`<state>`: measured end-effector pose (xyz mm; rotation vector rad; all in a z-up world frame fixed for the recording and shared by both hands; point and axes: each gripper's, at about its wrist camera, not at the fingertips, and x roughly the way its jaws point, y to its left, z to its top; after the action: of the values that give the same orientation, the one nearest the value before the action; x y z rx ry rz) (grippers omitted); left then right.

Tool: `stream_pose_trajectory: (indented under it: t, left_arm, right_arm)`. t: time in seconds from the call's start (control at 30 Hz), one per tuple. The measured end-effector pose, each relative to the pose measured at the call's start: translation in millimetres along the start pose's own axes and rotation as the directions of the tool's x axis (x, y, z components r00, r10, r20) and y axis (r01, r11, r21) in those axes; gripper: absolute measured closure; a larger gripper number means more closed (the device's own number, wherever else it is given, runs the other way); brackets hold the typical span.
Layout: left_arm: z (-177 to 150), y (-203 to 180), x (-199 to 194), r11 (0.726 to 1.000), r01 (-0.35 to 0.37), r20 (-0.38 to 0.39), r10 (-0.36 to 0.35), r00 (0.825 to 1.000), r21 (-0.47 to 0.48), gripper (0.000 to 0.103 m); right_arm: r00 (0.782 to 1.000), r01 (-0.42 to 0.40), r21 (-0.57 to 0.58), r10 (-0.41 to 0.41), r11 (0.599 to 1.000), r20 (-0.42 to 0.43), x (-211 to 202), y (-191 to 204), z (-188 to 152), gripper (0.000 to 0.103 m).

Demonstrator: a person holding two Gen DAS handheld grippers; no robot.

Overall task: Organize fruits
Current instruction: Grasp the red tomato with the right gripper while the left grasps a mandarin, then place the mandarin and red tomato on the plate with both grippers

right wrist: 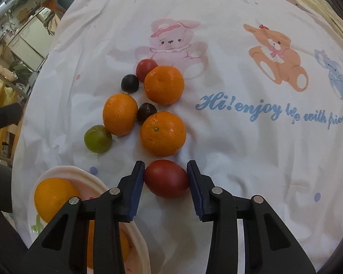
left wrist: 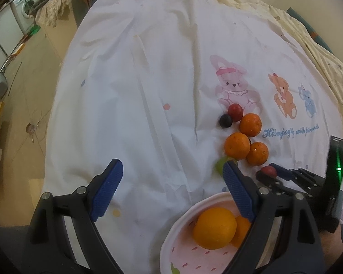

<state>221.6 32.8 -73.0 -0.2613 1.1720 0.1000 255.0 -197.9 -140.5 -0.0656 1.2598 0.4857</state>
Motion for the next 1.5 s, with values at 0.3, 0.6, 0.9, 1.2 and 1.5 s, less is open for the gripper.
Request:
stream_pose_trajectory:
  t: [0.3, 0.6, 0.9, 1.2, 1.5]
  left_arm:
    - [-1.1, -1.1, -0.4, 1.000, 0.002, -0.001, -0.002, 1.000, 0.014, 0.016]
    - [3.6, -52.2, 17.2, 0.985, 0.020, -0.047, -0.012, 0.999, 0.172, 0.017]
    - [10.1, -100.1, 52.2, 0.968, 0.061, -0.125, -0.031, 0.992, 0.242, 0.030]
    - [17.2, -109.5, 80.5, 0.973, 0.084, -0.165, -0.048, 0.985, 0.217, 0.055]
    - [18.7, -109.1, 78.3, 0.968, 0.104, -0.156, -0.069, 0.985, 0.228, 0.074]
  right_arm:
    - [0.996, -0.067, 0.110, 0.061, 0.992, 0.057, -56.7, -10.0, -10.4, 0.063]
    - [0.991, -0.127, 0.301, 0.106, 0.945, 0.086, -66.4, -49.8, -29.9, 0.063]
    - [0.990, -0.136, 0.316, 0.115, 0.939, 0.086, -59.3, -59.1, -22.5, 0.063]
    - [0.987, -0.145, 0.310, 0.117, 0.940, 0.108, -67.0, -58.1, -20.5, 0.063]
    - [0.990, -0.123, 0.297, 0.096, 0.947, 0.104, -67.4, -55.3, -20.0, 0.063]
